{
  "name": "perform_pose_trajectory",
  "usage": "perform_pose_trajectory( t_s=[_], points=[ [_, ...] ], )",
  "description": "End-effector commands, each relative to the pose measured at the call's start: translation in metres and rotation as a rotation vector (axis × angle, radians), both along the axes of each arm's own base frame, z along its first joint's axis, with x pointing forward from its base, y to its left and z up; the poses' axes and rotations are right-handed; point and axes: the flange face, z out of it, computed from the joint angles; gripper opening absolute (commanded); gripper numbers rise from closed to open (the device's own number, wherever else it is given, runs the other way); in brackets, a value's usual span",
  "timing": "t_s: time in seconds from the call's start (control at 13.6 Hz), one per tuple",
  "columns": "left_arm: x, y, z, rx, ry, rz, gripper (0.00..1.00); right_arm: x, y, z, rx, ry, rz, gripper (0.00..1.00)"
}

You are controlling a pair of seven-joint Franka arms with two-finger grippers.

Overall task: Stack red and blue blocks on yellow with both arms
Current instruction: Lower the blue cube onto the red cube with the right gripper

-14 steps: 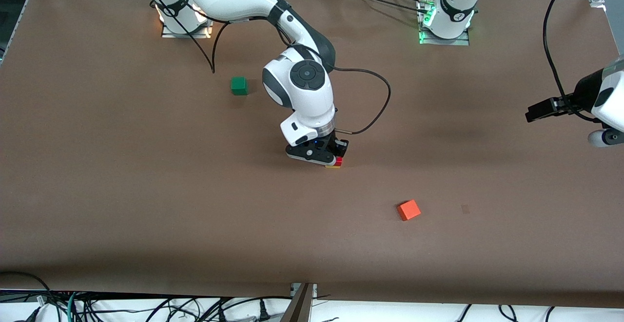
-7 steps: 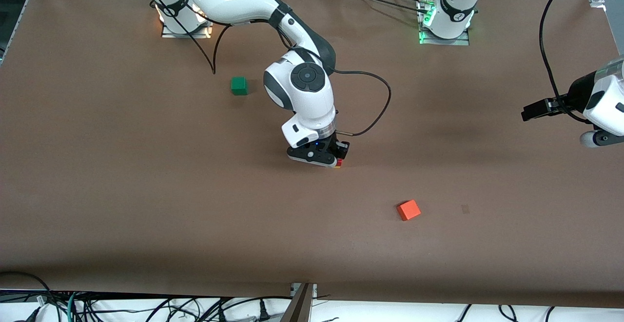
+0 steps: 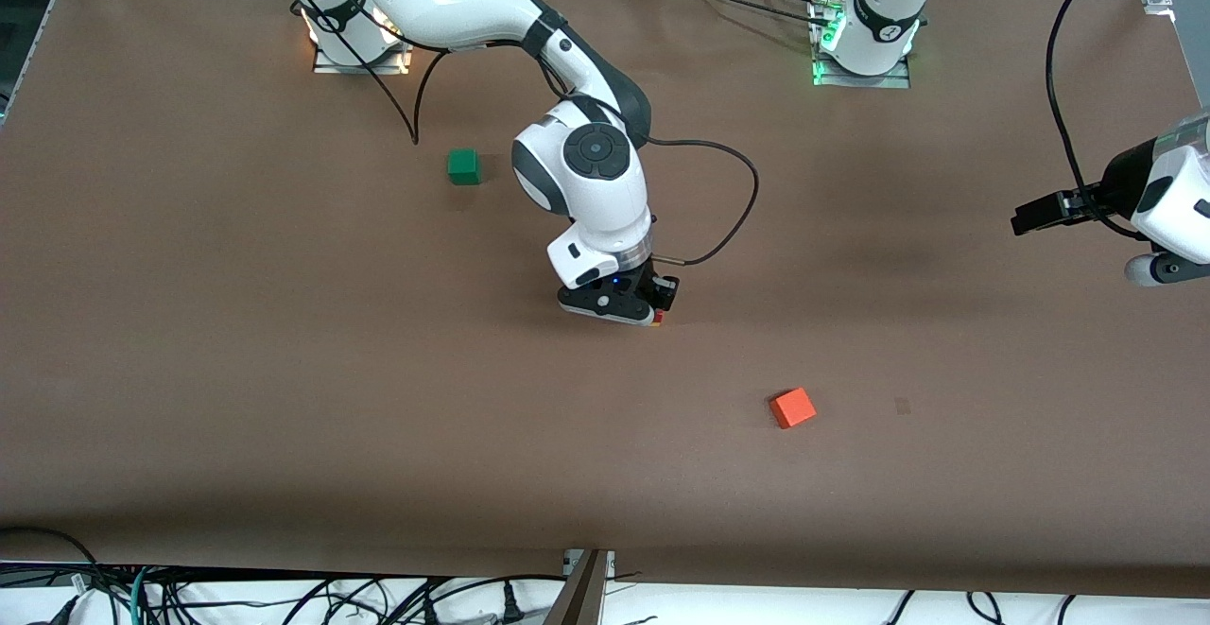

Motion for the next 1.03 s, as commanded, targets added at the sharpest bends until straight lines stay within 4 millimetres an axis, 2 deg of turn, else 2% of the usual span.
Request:
perform_pose_trajectory(
  t_s=[0.0,0.37,0.95],
  points=[
    [-0.0017,0.0018,0.0022,-0.018,-0.01,-0.005,1.0,0.0039,0.0054,0.0011,0.017,-0.02,0.005,0.44],
    [-0.0017,0.0024,0.0022,-0.021,-0.01,-0.003,1.0,0.0028,0.006,-0.0019,0.012,-0.014,0.002,0.56],
    [-0.0017,0.0024,0.0022,-0.021,-0.01,-0.003,1.0,-0.0012,0.0065,0.0004,0.005,0.015,-0.004,0.55]
  ],
)
